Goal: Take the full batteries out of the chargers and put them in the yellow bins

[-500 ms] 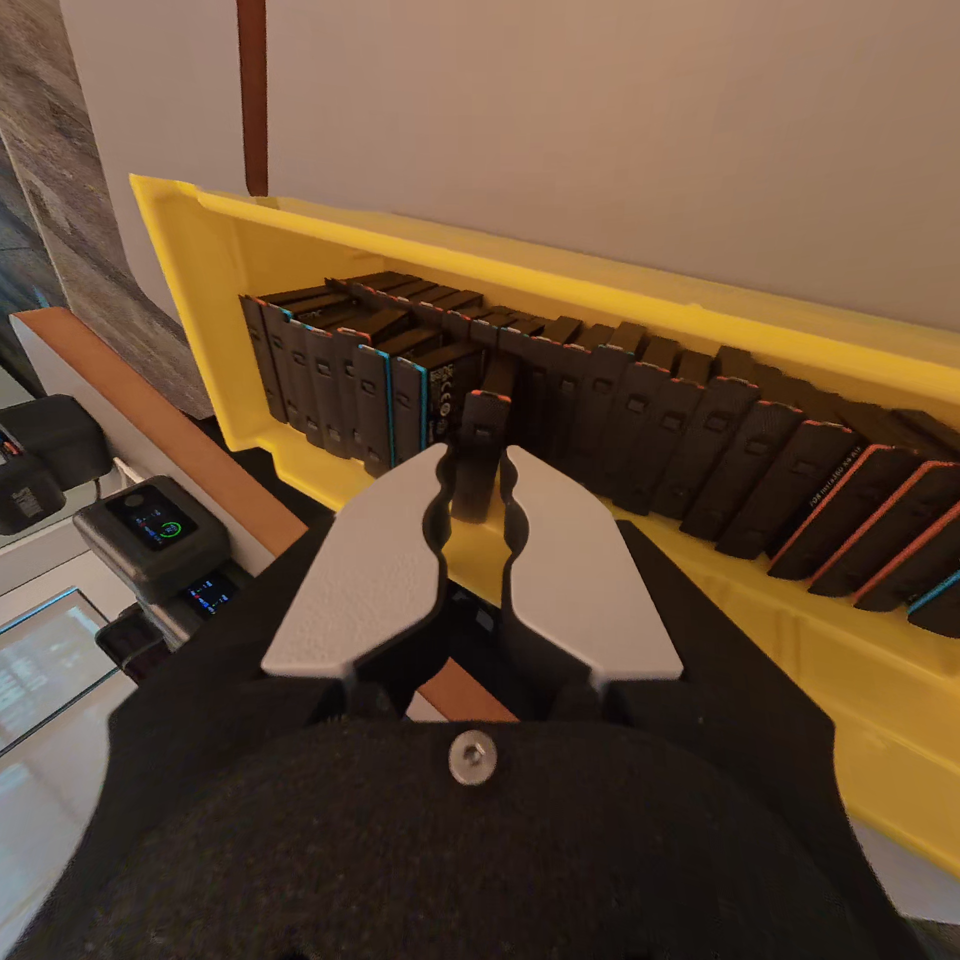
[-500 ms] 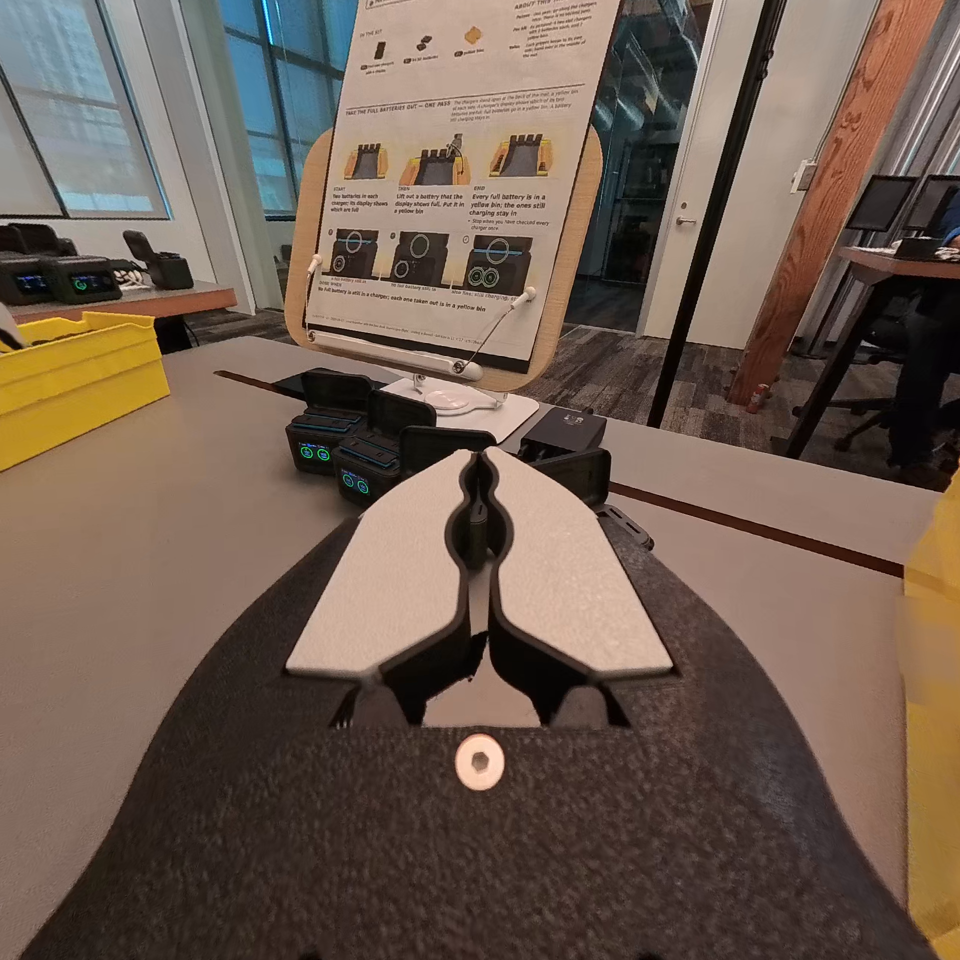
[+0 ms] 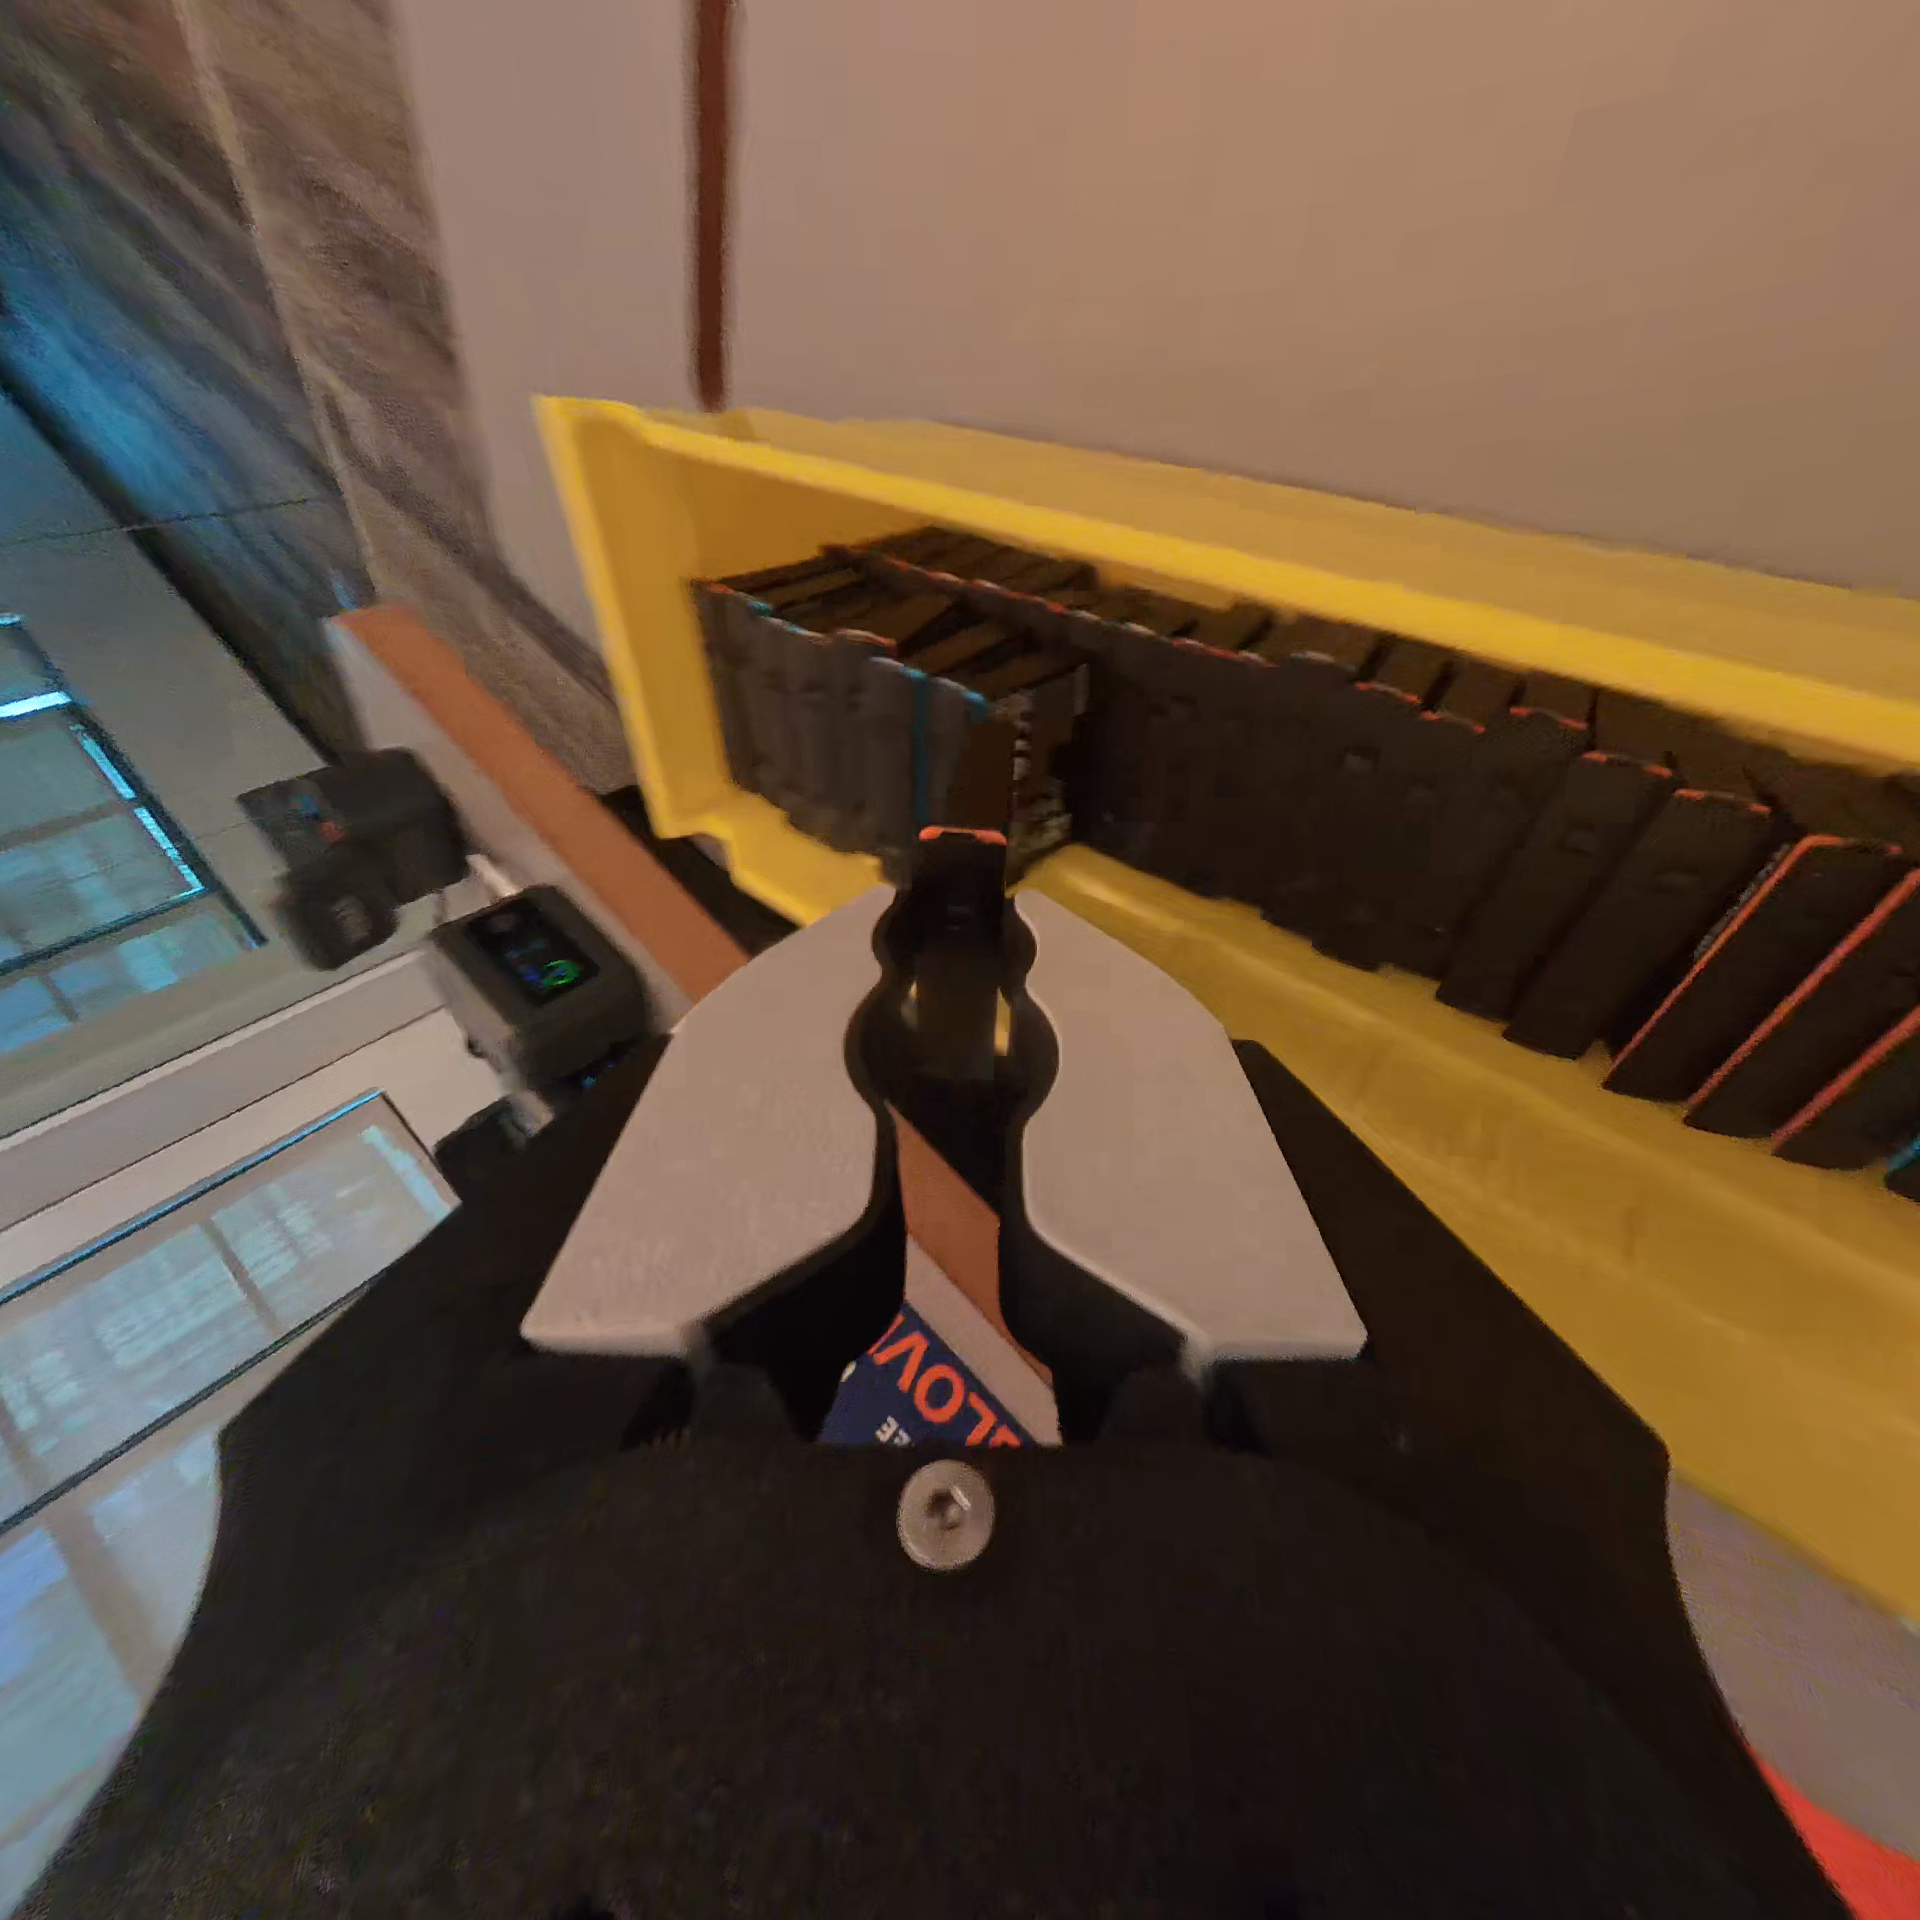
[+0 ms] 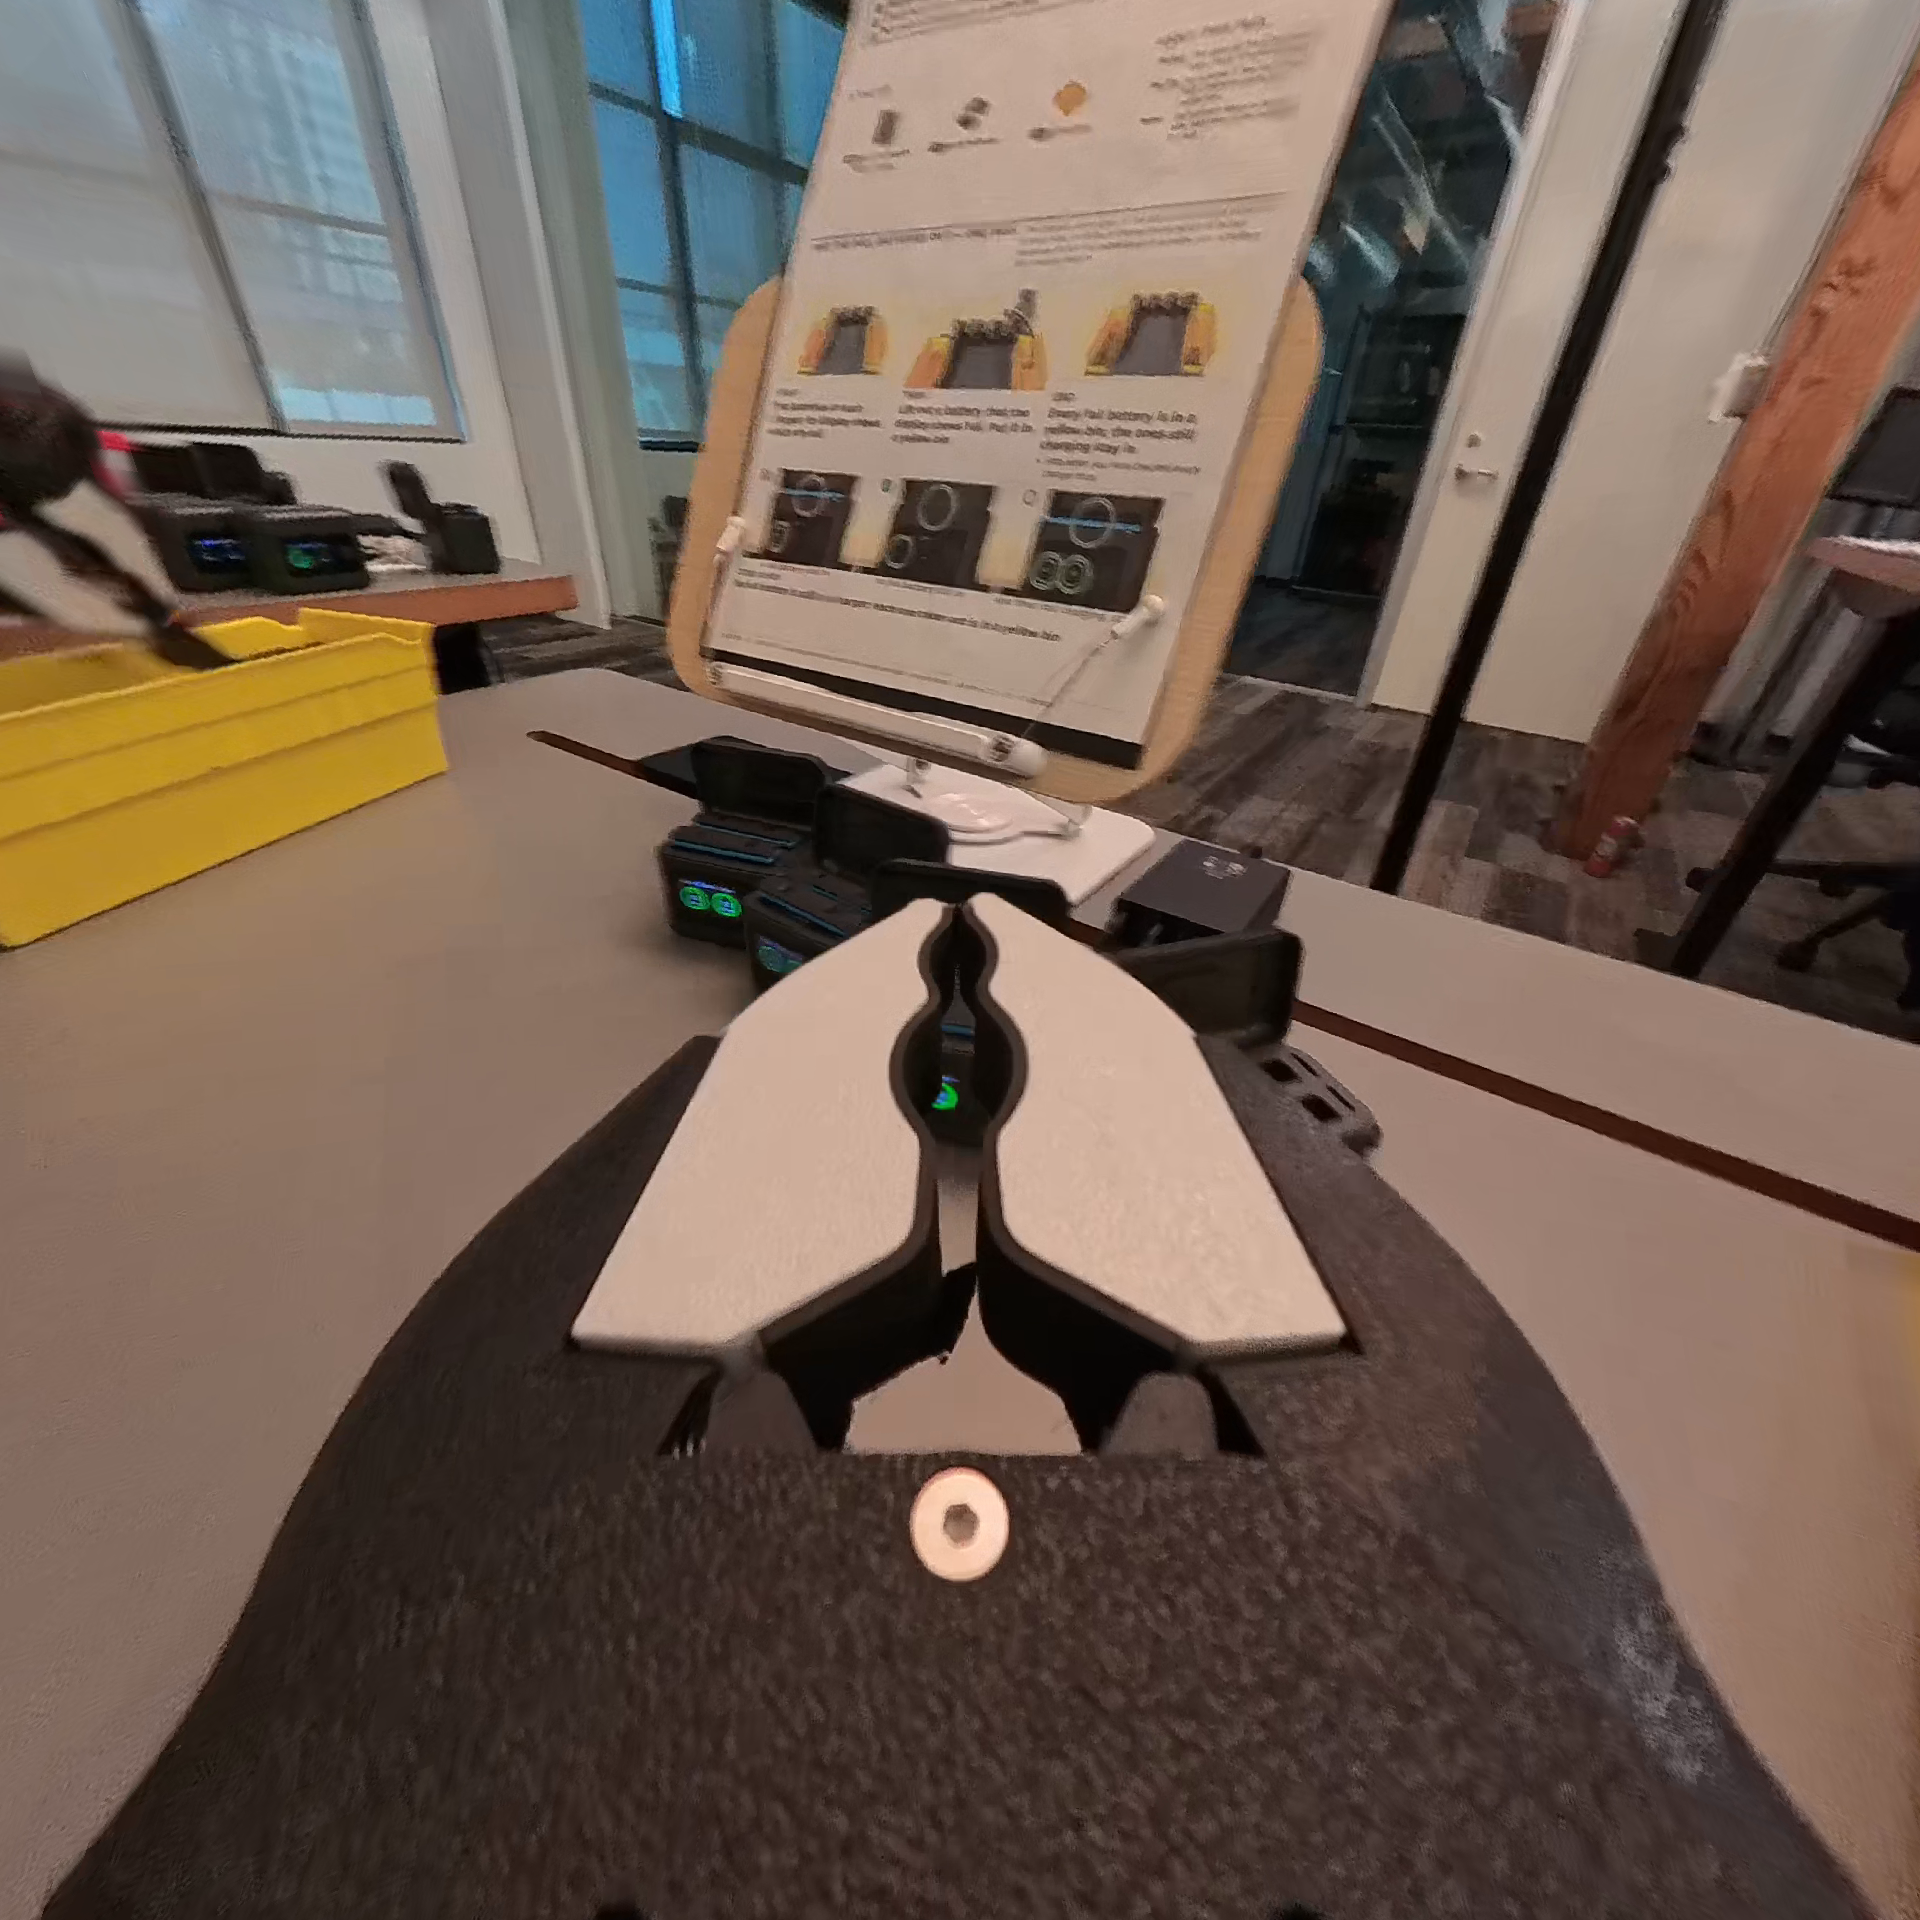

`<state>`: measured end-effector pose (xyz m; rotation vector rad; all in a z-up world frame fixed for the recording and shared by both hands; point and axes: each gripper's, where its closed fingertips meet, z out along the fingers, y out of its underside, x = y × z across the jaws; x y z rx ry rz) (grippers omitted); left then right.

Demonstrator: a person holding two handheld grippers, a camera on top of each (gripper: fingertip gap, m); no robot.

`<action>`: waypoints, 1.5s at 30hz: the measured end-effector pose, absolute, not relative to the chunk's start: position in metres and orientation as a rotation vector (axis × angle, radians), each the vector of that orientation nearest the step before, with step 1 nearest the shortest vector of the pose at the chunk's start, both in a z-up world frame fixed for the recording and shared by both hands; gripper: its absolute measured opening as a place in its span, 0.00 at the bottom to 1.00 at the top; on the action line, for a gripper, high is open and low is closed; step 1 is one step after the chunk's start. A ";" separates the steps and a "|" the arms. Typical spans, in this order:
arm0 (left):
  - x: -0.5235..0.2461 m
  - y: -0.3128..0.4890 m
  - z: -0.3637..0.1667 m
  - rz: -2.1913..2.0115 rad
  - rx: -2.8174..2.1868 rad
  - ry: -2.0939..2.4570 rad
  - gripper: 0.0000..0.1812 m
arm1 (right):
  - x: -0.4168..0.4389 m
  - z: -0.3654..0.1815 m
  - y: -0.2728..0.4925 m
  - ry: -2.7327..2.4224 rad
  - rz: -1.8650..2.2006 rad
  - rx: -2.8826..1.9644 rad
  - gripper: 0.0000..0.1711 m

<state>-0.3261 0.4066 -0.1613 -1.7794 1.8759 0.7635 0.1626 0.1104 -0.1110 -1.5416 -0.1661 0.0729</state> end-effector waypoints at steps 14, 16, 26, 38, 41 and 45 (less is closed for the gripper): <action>-0.063 0.157 -0.122 -0.462 -1.139 1.930 0.08 | 0.020 -0.145 0.093 -0.901 0.104 -1.603 0.21; -0.039 0.131 -0.142 -0.518 -1.090 1.993 0.08 | 0.015 -0.152 0.090 -0.952 0.090 -1.626 0.25; 0.005 0.080 -0.185 -0.635 -1.008 2.067 0.09 | 0.007 -0.181 0.074 -1.126 0.155 -1.648 0.06; 0.018 0.074 -0.104 -1.624 -1.033 1.356 0.20 | 0.037 -0.081 0.060 -0.502 0.943 -1.209 0.06; 0.022 0.065 -0.100 -1.654 -1.010 1.308 0.18 | 0.035 -0.081 0.061 -0.455 1.017 -1.179 0.06; 0.023 0.064 -0.096 -1.658 -1.000 1.246 0.08 | 0.029 -0.087 0.062 -0.468 1.022 -1.197 0.06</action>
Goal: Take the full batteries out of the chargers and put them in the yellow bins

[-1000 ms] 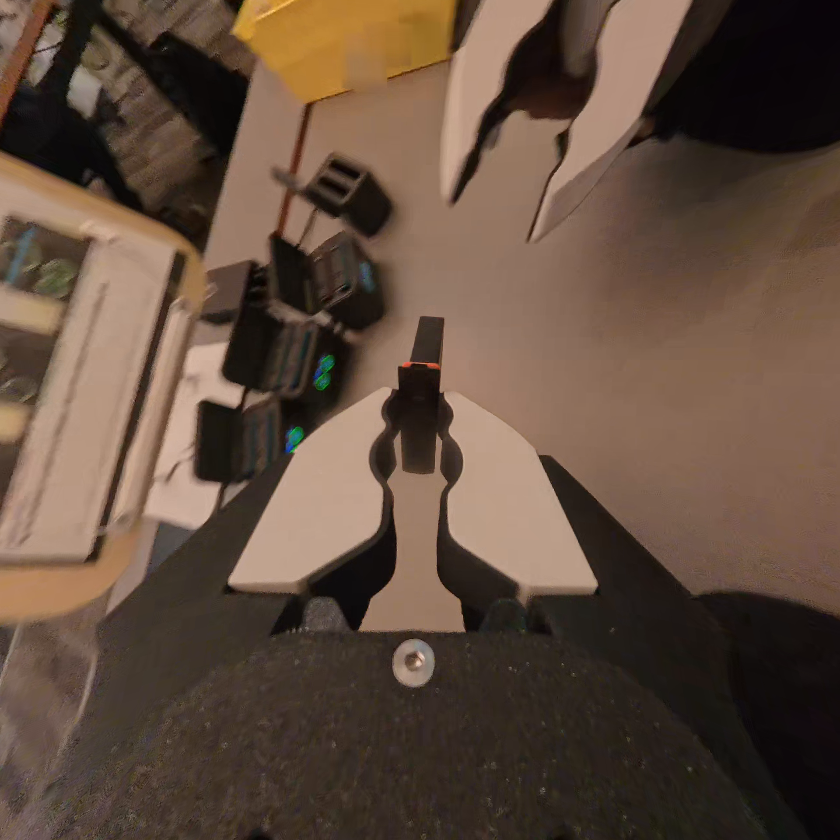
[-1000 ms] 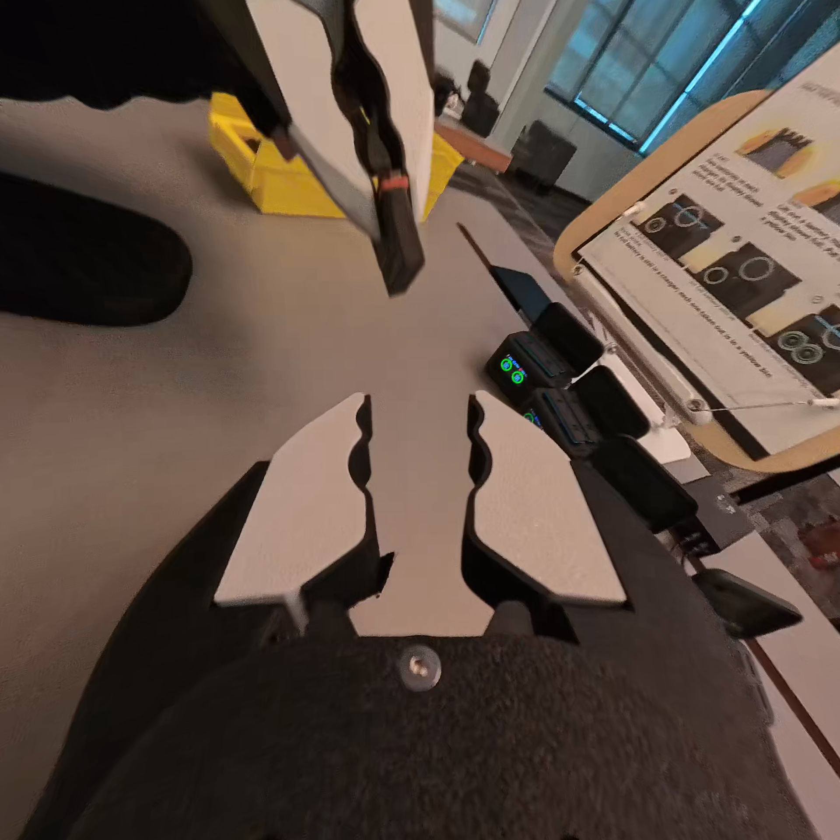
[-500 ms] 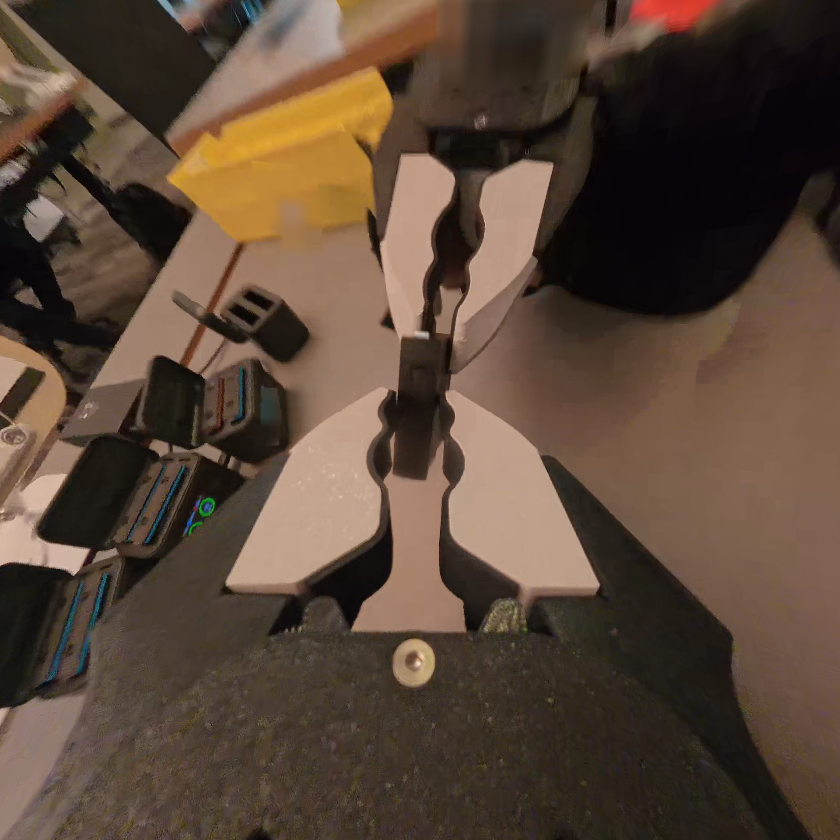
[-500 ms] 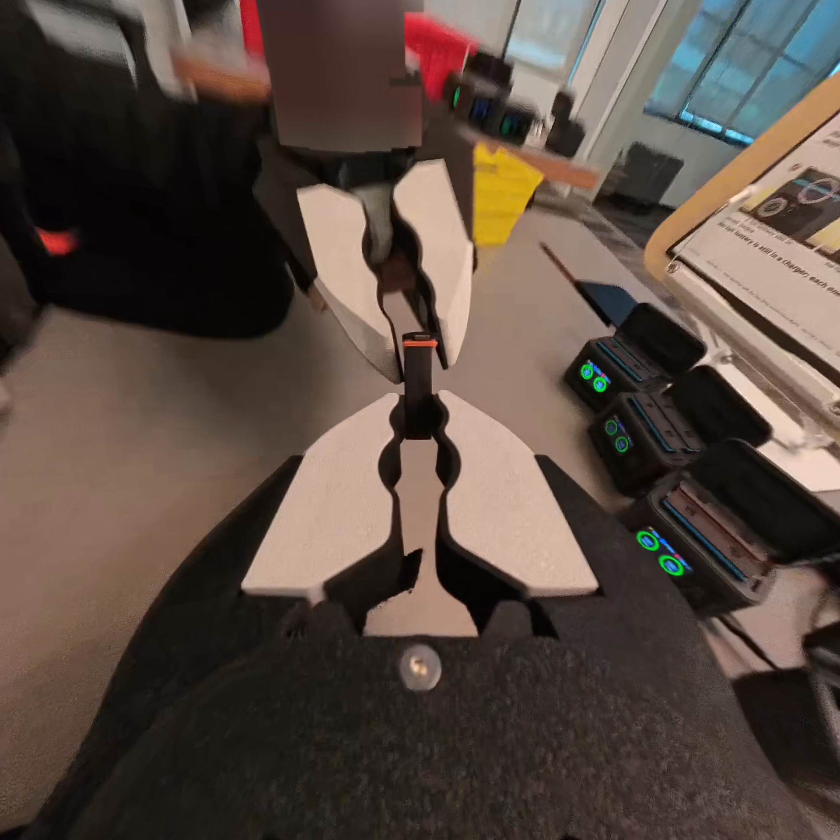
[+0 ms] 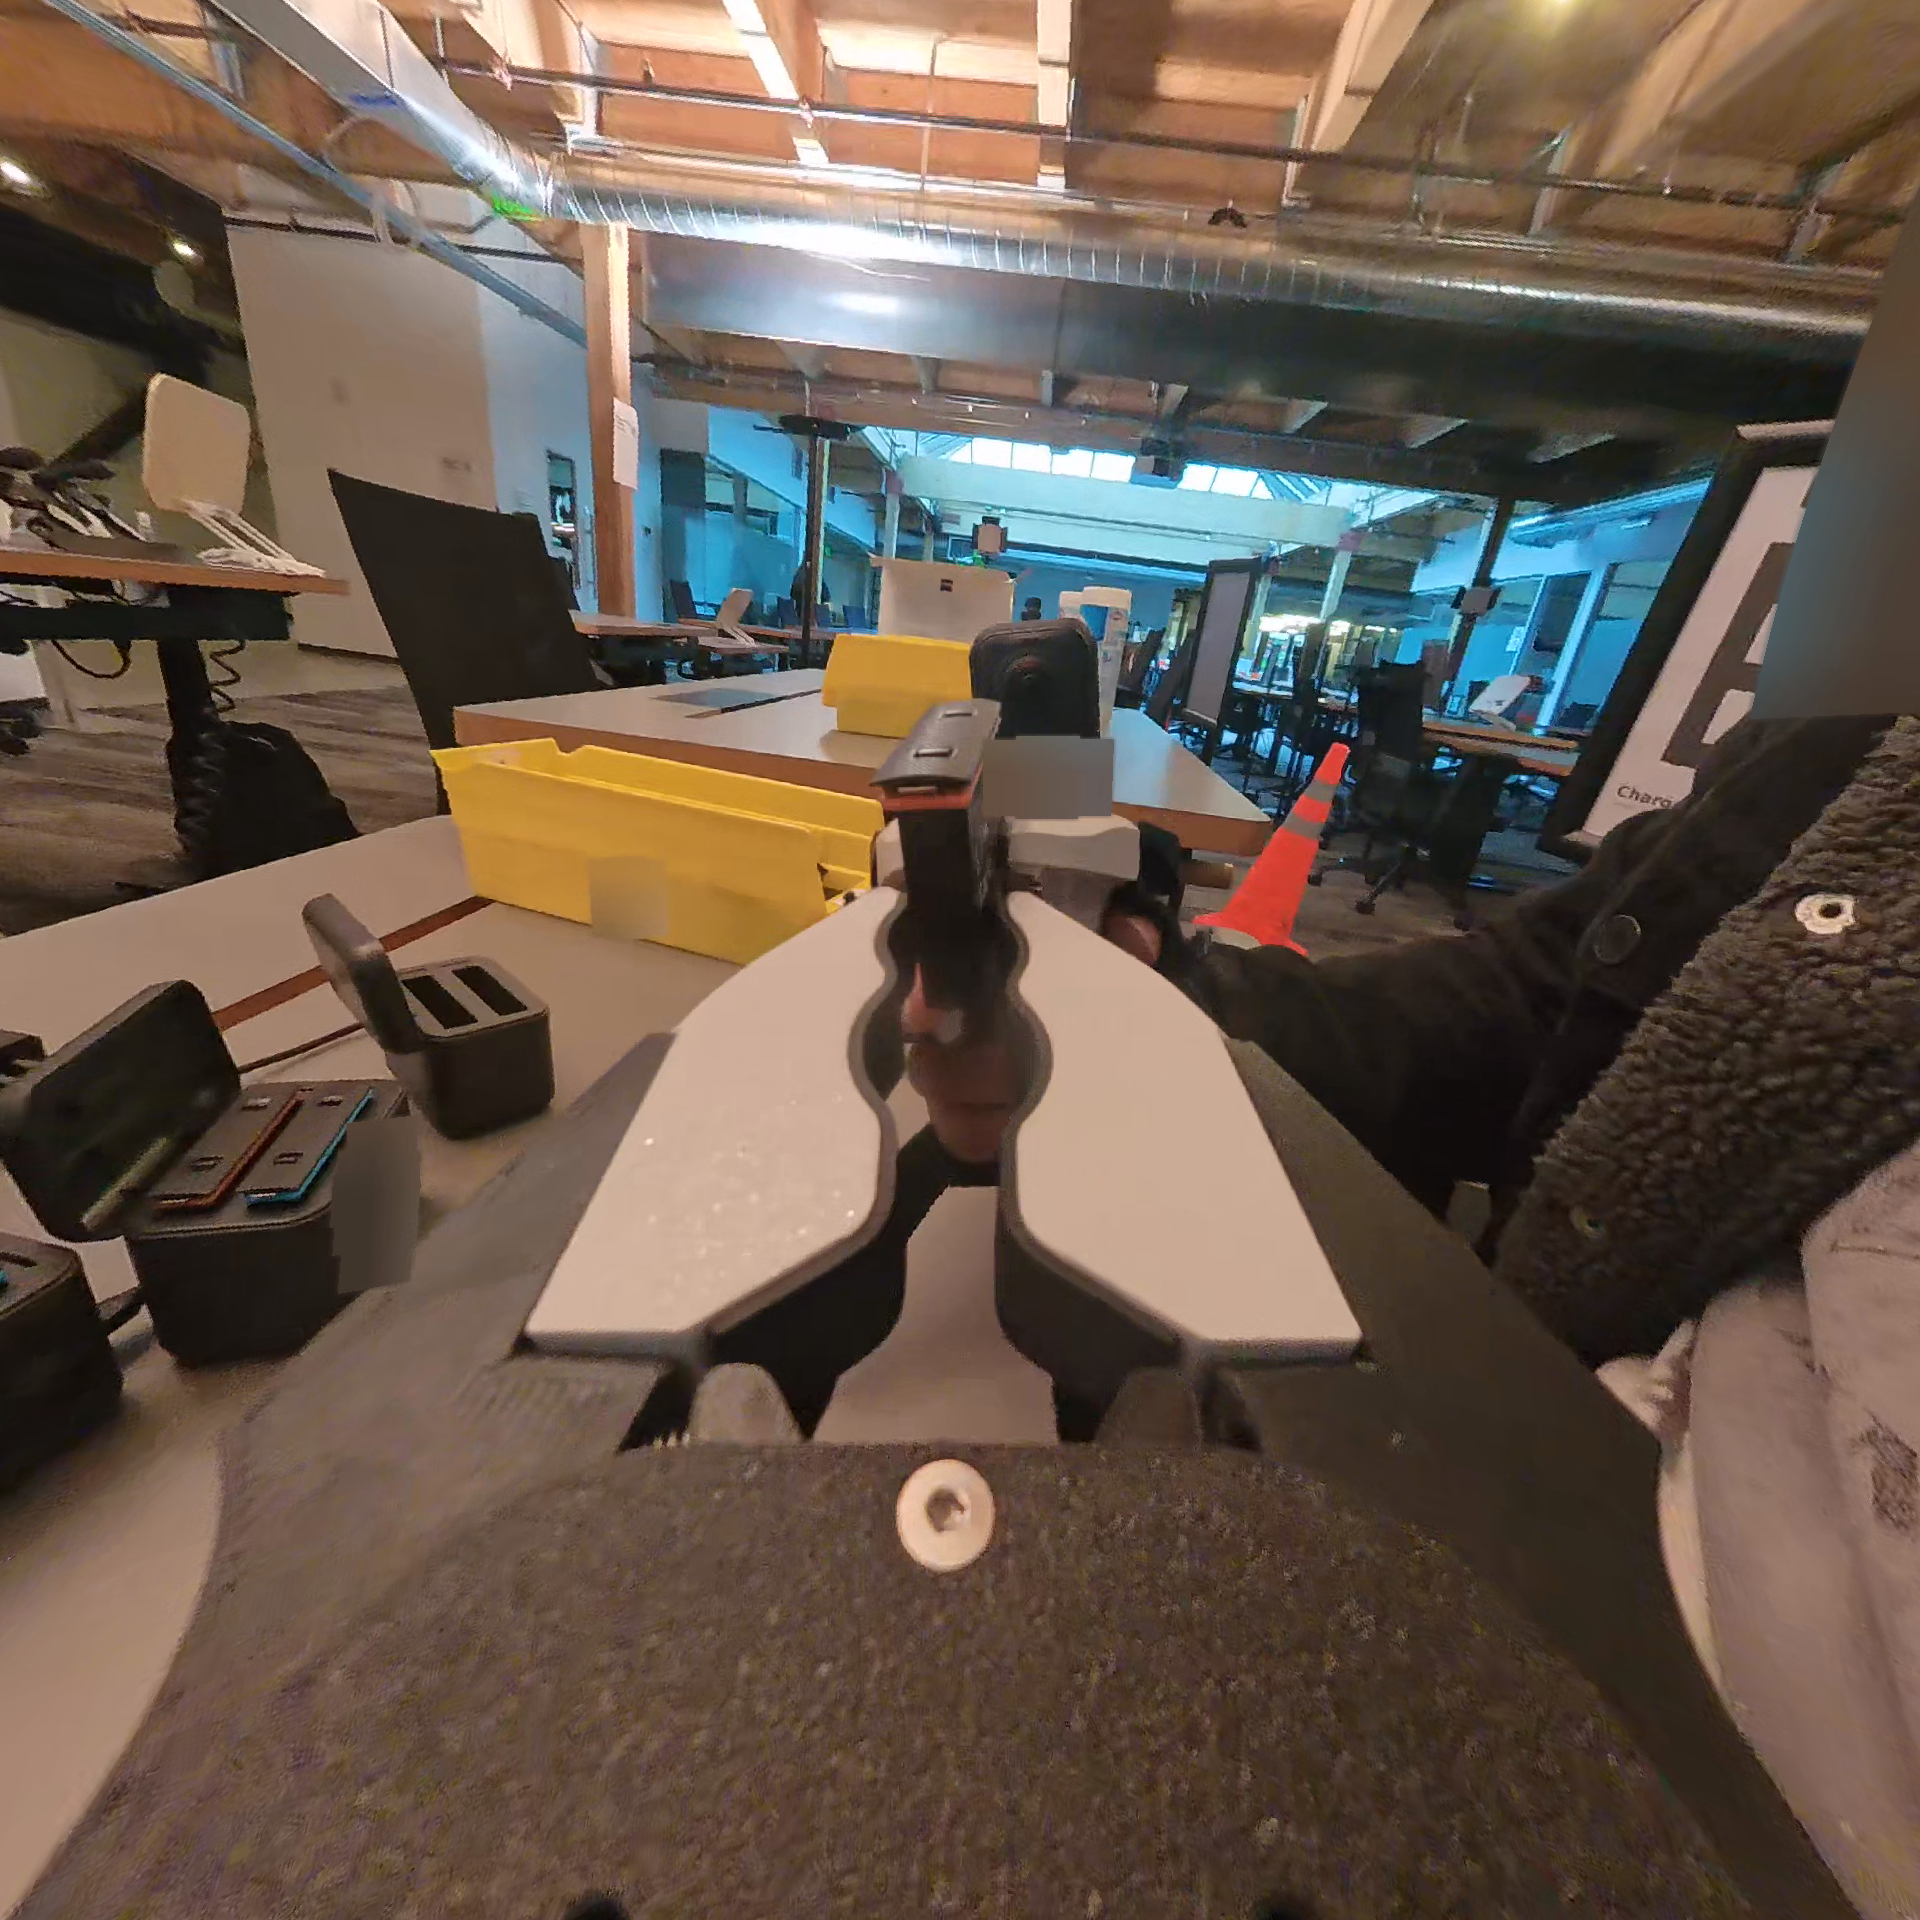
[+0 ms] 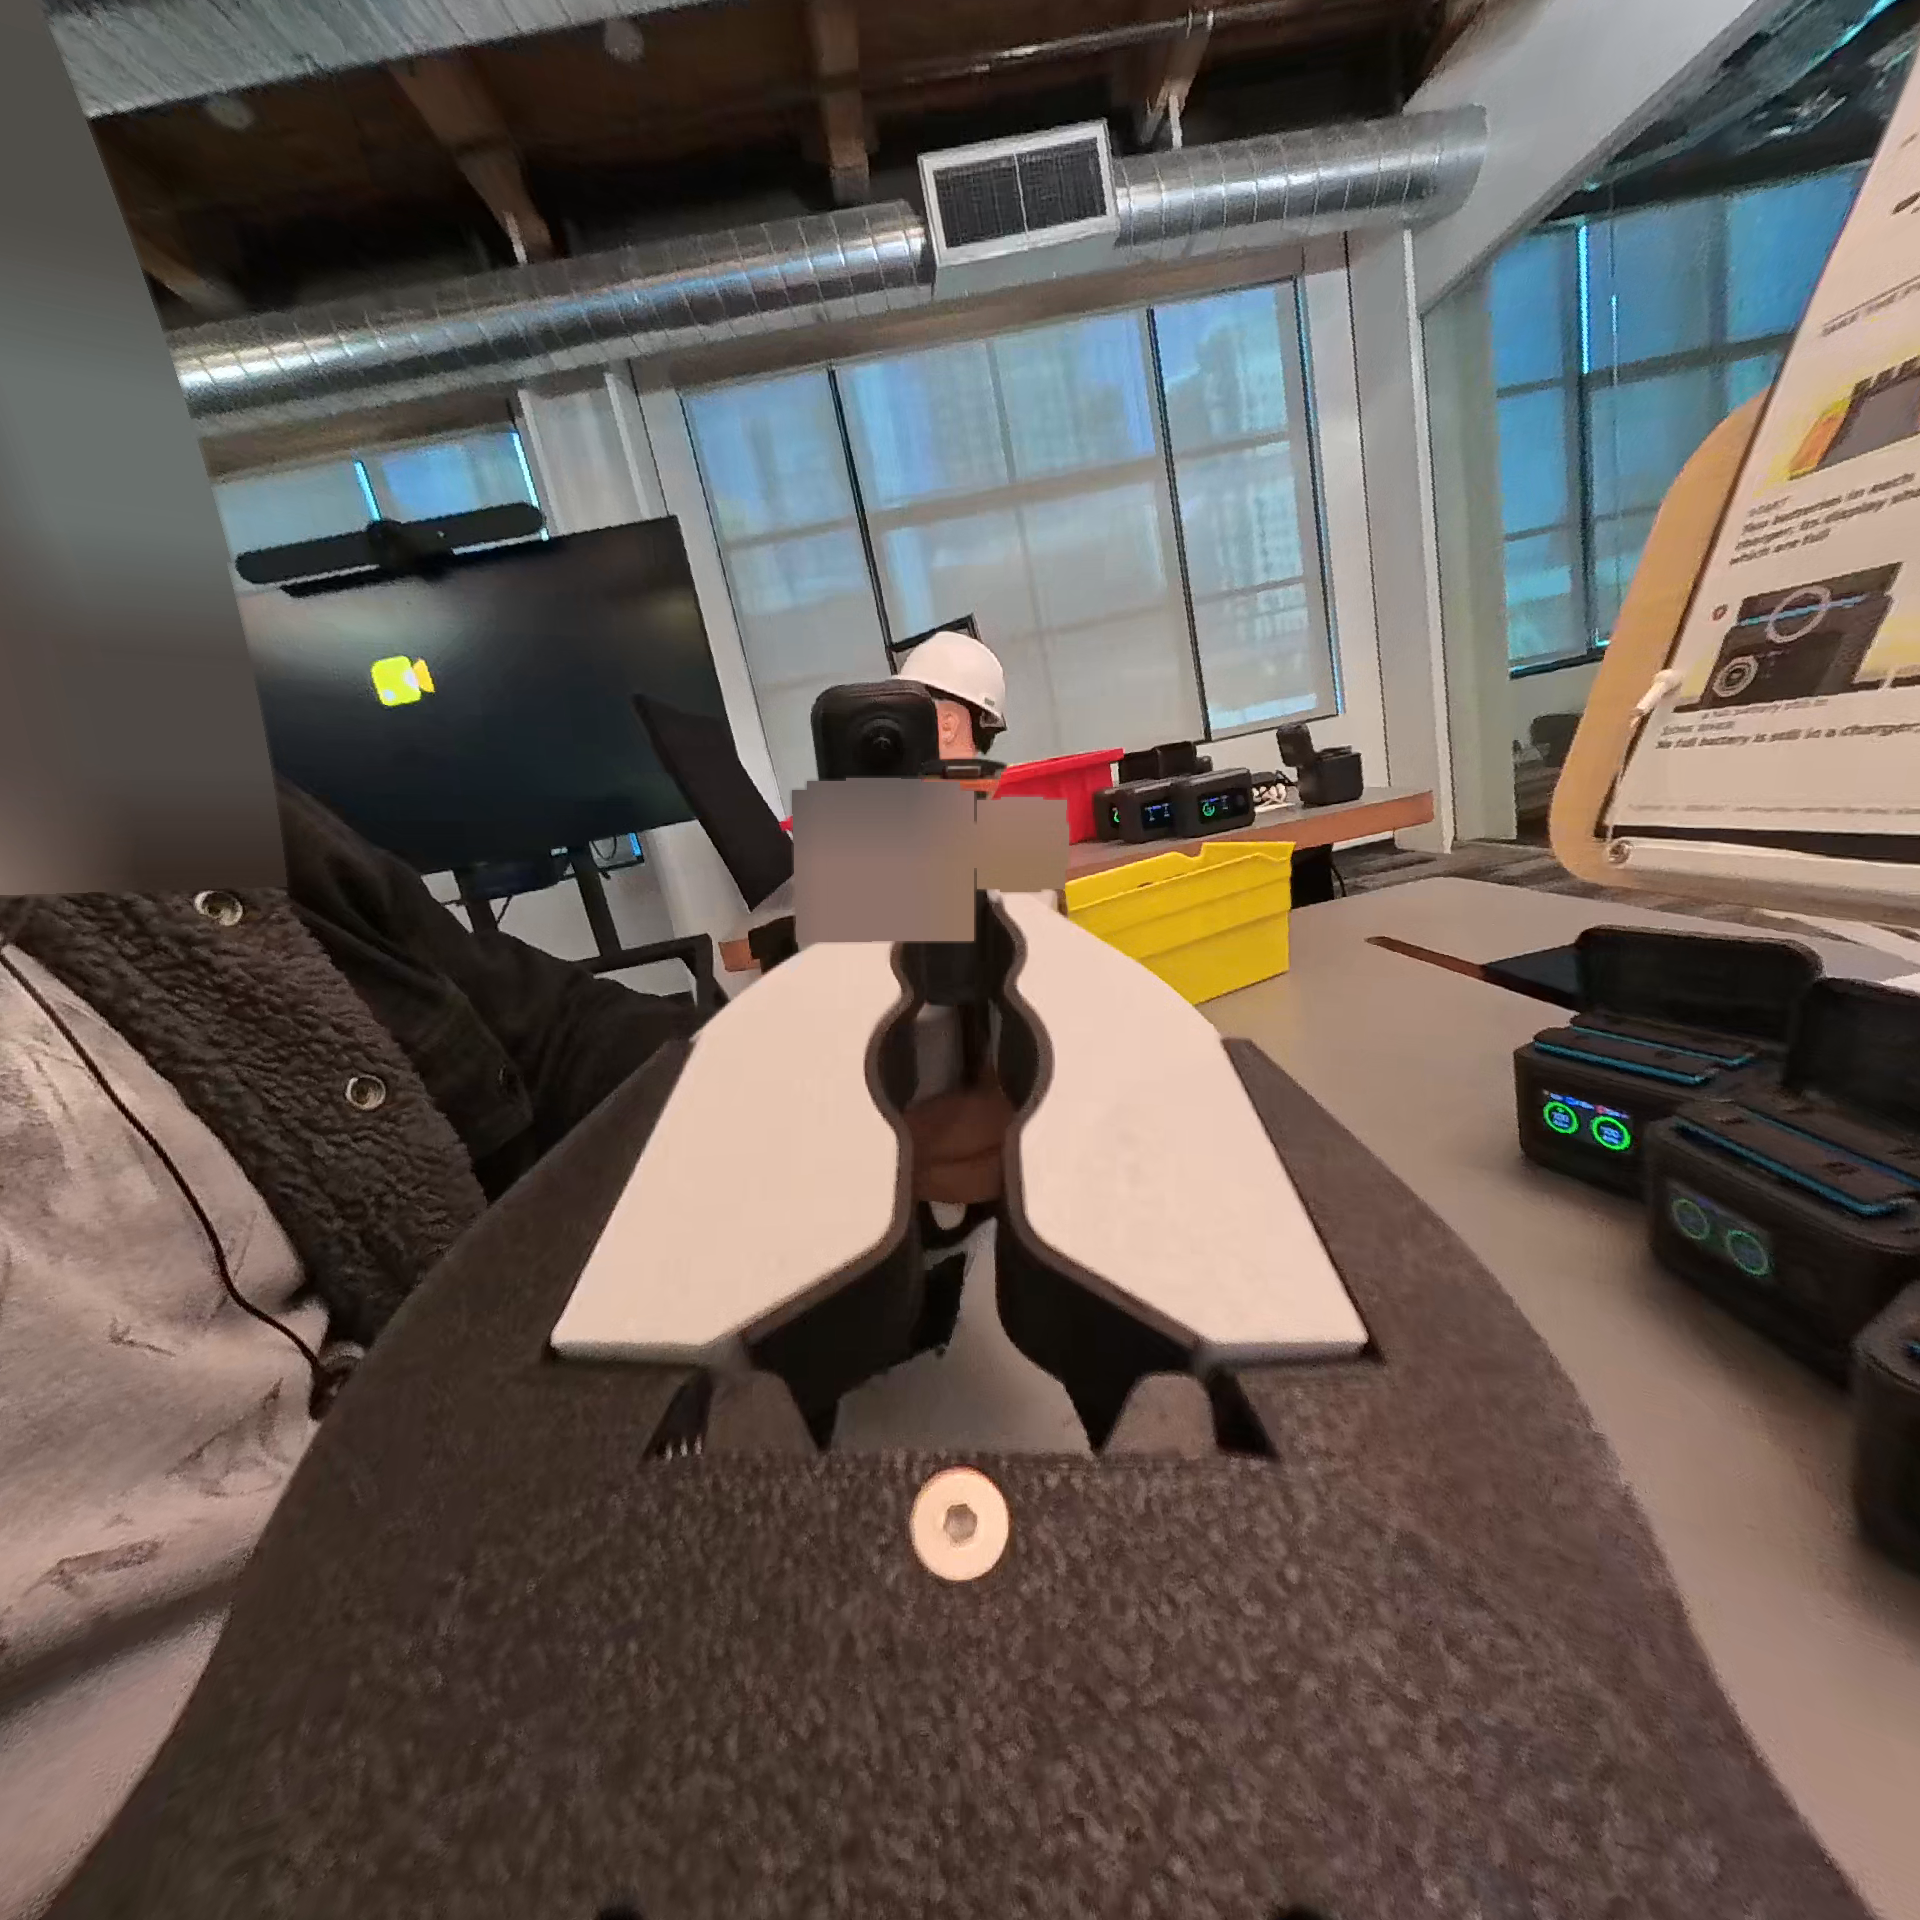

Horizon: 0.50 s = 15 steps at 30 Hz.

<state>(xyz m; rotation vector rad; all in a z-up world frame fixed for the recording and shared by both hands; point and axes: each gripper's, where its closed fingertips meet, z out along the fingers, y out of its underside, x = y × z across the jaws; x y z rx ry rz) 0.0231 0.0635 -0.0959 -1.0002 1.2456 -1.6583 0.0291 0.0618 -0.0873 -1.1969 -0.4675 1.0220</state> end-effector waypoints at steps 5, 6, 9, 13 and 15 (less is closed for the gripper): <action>0.022 0.064 -0.103 -1.625 -1.053 1.341 0.06 | 0.029 -0.097 0.064 -0.523 1.008 -1.298 0.07; 0.022 0.065 -0.107 -1.593 -1.058 1.367 0.06 | 0.032 -0.101 0.065 -0.567 0.961 -1.347 0.07; 0.024 0.069 -0.123 -1.472 -1.093 1.460 0.06 | 0.047 -0.108 0.067 -0.707 0.718 -1.495 0.18; 0.032 0.072 -0.151 -1.283 -1.143 1.582 0.06 | 0.054 -0.123 0.058 -0.921 0.482 -1.655 0.19; 0.035 0.070 -0.165 -1.179 -1.146 1.651 0.06 | 0.053 -0.138 0.055 -1.042 0.371 -1.738 0.19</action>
